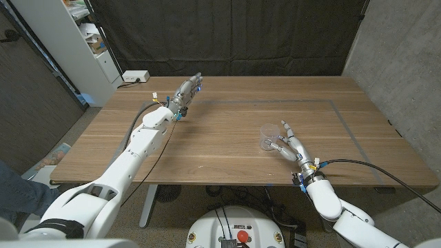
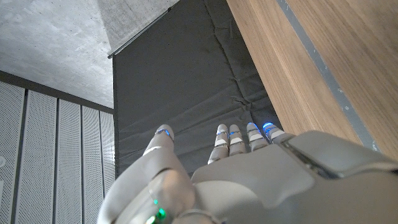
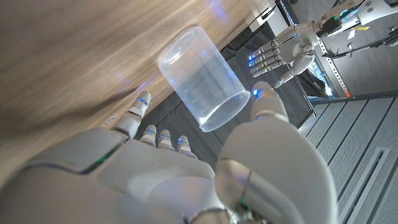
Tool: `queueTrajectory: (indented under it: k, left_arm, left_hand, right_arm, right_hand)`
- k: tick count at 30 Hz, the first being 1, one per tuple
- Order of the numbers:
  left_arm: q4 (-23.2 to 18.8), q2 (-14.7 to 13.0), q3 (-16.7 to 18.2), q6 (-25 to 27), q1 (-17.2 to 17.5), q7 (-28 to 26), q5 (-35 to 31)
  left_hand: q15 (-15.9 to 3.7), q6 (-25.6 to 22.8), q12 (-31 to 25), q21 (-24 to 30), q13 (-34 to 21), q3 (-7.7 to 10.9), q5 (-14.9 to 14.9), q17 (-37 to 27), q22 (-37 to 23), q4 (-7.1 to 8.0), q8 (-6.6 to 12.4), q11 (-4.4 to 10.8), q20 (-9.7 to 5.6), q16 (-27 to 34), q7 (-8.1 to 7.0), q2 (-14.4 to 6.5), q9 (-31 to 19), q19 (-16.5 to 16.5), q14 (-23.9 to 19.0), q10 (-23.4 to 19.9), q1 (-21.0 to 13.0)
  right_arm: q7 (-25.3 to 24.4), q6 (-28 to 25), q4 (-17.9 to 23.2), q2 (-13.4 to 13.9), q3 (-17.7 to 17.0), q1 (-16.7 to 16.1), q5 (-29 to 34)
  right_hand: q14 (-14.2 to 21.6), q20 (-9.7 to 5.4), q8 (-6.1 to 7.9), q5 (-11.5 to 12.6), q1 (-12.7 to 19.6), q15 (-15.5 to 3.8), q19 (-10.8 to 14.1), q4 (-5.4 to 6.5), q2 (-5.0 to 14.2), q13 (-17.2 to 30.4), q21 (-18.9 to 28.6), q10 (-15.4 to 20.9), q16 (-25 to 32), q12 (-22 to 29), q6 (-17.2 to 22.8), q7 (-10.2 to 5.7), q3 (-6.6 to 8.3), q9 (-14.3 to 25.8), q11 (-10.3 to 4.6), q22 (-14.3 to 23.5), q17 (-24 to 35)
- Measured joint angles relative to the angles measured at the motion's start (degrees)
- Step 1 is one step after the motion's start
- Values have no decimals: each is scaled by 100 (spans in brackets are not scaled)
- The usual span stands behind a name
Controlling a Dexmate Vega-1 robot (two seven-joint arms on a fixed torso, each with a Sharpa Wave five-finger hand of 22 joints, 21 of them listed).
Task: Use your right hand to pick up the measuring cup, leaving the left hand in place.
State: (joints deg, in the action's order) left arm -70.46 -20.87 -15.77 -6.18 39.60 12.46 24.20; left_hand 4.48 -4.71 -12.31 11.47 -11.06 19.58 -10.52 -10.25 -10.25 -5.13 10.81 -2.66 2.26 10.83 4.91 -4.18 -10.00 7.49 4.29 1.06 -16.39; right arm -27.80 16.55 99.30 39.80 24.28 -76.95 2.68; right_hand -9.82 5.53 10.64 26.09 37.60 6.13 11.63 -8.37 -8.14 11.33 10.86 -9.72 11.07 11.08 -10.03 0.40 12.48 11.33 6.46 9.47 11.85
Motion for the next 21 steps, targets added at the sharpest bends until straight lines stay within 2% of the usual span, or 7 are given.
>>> queueTrajectory:
  k: [15,21]
  left_arm:
    - [18,30,-9,-14,-15,16,-30]
    - [-87,25,-10,5,59,-33,-31]
  left_hand:
    - [0,-22,0,0,0,0,0,0,0,0,0,31,0,0,22,0,0,0,0,-31,0]
    - [0,-22,0,0,0,0,0,0,0,0,0,31,32,0,22,0,0,32,0,-31,0]
  right_arm:
    - [50,117,-107,-40,102,90,-5]
    - [59,187,-175,-51,130,117,-10]
  right_hand:
    - [0,40,0,44,37,0,40,8,38,28,0,0,0,44,0,0,-39,0,-1,0,-4]
    - [0,72,45,44,81,0,72,8,-6,28,0,0,40,89,0,0,-38,0,-1,0,-14]
